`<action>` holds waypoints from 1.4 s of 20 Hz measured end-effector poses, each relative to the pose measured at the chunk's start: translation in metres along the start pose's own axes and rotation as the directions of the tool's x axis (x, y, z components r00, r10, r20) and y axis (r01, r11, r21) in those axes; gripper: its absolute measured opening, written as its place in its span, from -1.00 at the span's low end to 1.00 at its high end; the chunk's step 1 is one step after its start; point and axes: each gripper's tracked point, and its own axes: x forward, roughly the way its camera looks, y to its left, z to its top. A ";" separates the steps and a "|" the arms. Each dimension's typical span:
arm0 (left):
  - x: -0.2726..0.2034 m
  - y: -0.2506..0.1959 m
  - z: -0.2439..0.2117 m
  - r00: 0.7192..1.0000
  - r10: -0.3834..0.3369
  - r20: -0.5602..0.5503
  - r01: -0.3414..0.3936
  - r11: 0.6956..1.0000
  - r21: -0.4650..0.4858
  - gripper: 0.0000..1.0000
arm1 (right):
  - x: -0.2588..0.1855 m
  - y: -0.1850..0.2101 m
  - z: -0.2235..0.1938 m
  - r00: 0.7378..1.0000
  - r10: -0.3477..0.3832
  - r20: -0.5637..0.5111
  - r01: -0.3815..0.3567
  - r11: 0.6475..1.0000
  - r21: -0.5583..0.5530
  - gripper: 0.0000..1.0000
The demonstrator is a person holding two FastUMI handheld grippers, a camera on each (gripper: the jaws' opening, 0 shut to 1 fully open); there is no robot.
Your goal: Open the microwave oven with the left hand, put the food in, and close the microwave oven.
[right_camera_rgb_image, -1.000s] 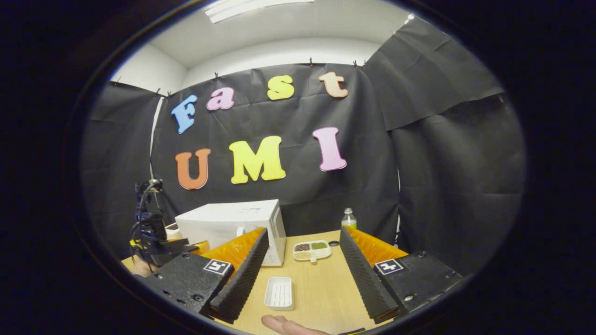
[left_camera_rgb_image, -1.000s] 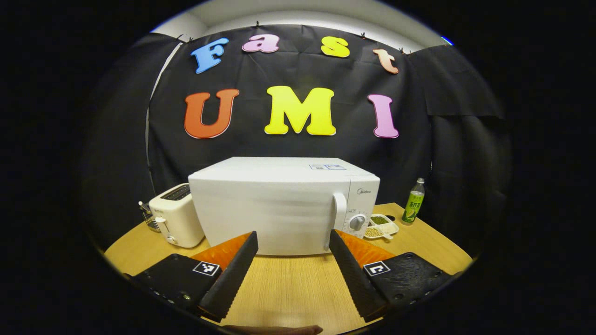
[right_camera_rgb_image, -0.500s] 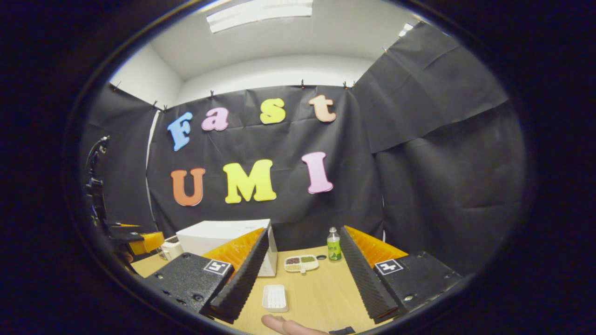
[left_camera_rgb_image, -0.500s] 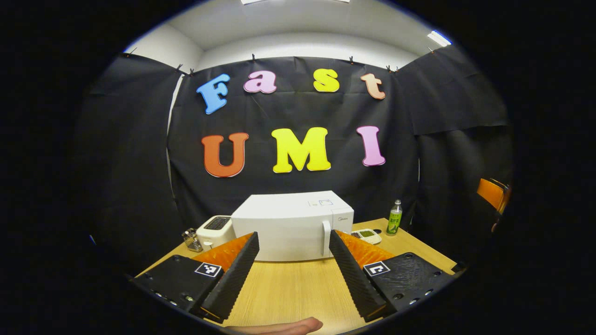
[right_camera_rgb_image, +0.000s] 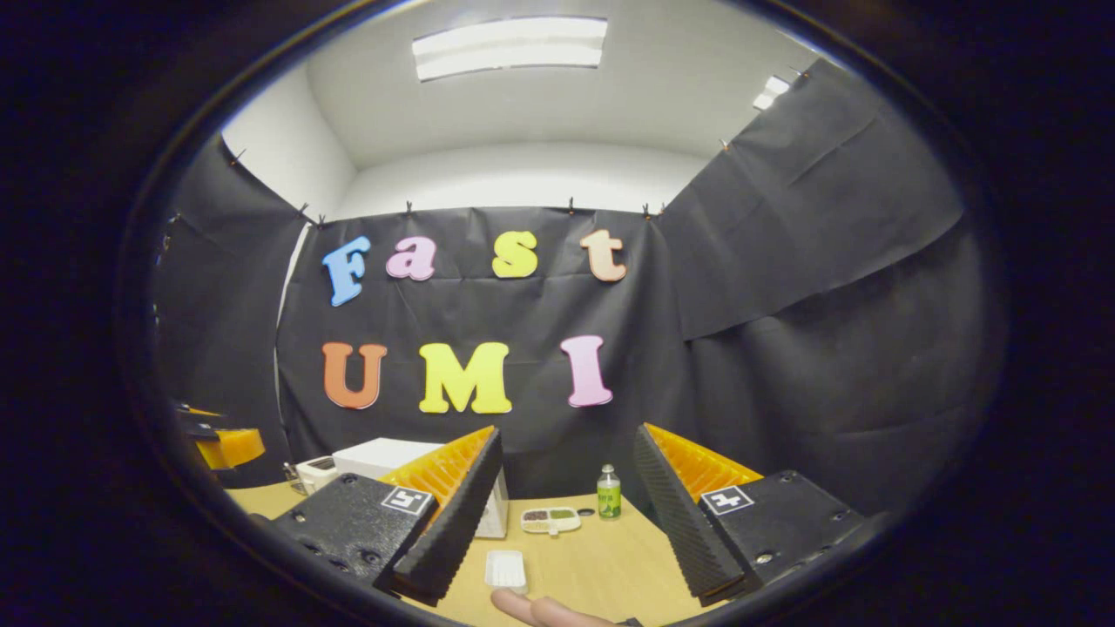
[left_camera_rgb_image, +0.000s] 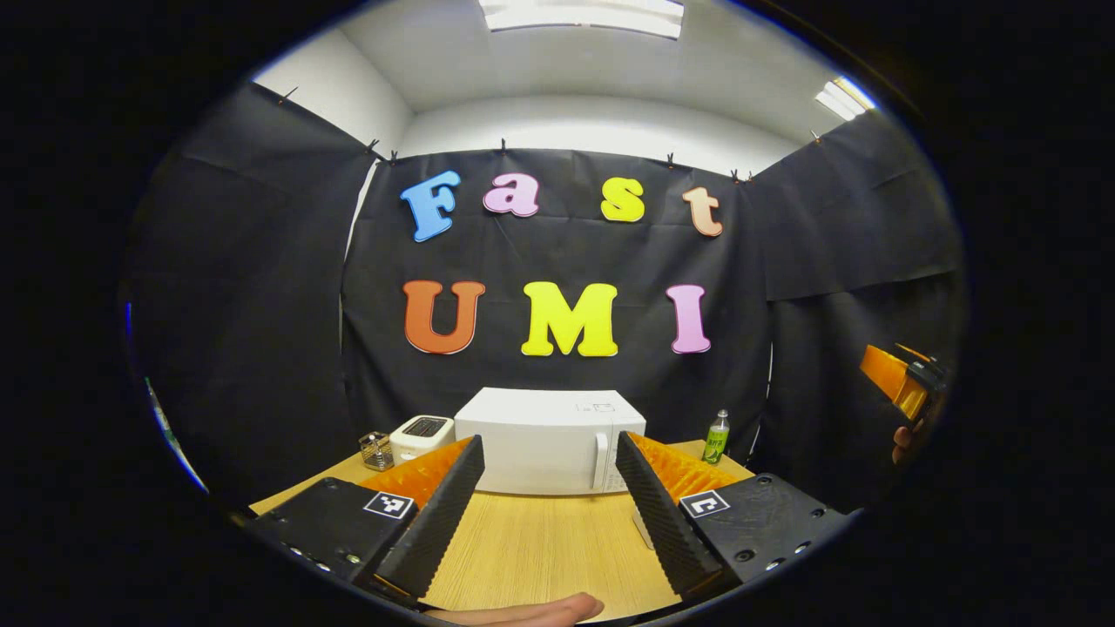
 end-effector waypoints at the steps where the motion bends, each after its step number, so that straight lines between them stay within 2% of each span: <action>1: -0.002 0.005 -0.002 1.000 0.016 0.002 -0.016 1.000 0.013 0.90 | -0.002 0.001 -0.004 1.000 0.004 -0.008 -0.004 1.000 -0.002 0.80; 2: -0.004 0.008 -0.006 1.000 0.026 -0.004 -0.026 0.999 0.027 0.89 | -0.002 0.000 -0.007 1.000 0.002 -0.014 -0.002 1.000 -0.005 0.80; 3: -0.006 0.009 -0.010 1.000 0.029 -0.012 -0.028 0.999 0.030 0.90 | -0.001 -0.001 -0.008 1.000 -0.004 -0.018 0.004 1.000 -0.012 0.93; 4: -0.006 0.008 -0.011 1.000 0.024 -0.018 -0.023 0.999 0.025 0.90 | -0.001 -0.003 -0.010 1.000 -0.013 -0.022 0.013 1.000 -0.018 0.93; 5: -0.006 0.007 -0.012 1.000 0.017 -0.020 -0.017 1.000 0.018 0.90 | 0.000 -0.005 -0.010 0.999 -0.023 -0.027 0.023 1.000 -0.016 0.80; 6: -0.006 0.007 -0.012 1.000 0.013 -0.021 -0.012 1.000 0.016 0.90 | 0.000 -0.005 -0.012 0.999 -0.031 -0.031 0.031 0.999 -0.011 0.94; 8: -0.008 0.009 -0.012 1.000 0.013 -0.017 -0.012 1.000 0.018 0.91 | 0.001 -0.004 -0.013 0.999 -0.036 -0.032 0.036 0.999 -0.003 0.94; 14: -0.012 0.016 -0.012 1.000 0.021 -0.012 -0.021 1.000 0.022 0.91 | -0.002 0.002 -0.018 0.999 -0.009 -0.037 0.009 1.000 0.001 0.94; 15: -0.011 0.015 -0.013 1.000 0.019 -0.013 -0.019 1.000 0.023 0.91 | -0.003 0.002 -0.018 0.999 -0.007 -0.035 0.007 1.000 0.001 0.80; 16: -0.011 0.013 -0.013 1.000 0.014 -0.013 -0.014 1.000 0.025 0.90 | -0.004 0.002 -0.018 0.999 -0.006 -0.034 0.006 1.000 0.001 0.94; 19: -0.013 0.010 -0.013 1.000 0.011 -0.011 -0.011 0.999 0.046 0.91 | -0.006 0.004 -0.022 0.999 0.005 -0.039 -0.005 1.000 -0.010 0.94; 20: -0.013 0.009 -0.014 1.000 0.010 -0.013 -0.009 0.999 0.053 0.91 | -0.006 0.005 -0.023 0.999 0.012 -0.039 -0.013 1.000 -0.018 0.80; 21: -0.013 0.008 -0.014 1.000 0.013 -0.012 -0.012 0.999 0.053 0.91 | -0.007 0.008 -0.025 0.999 0.020 -0.037 -0.021 0.999 -0.031 0.94; 25: -0.015 -0.003 -0.014 1.000 -0.006 -0.005 0.006 0.998 0.061 0.92 | -0.007 0.025 -0.032 0.997 0.062 -0.050 -0.066 0.995 -0.077 0.94; 28: -0.014 -0.002 -0.016 1.000 0.001 -0.009 0.000 0.998 0.064 0.89 | -0.008 0.030 -0.029 0.997 0.067 -0.046 -0.070 0.994 -0.080 0.94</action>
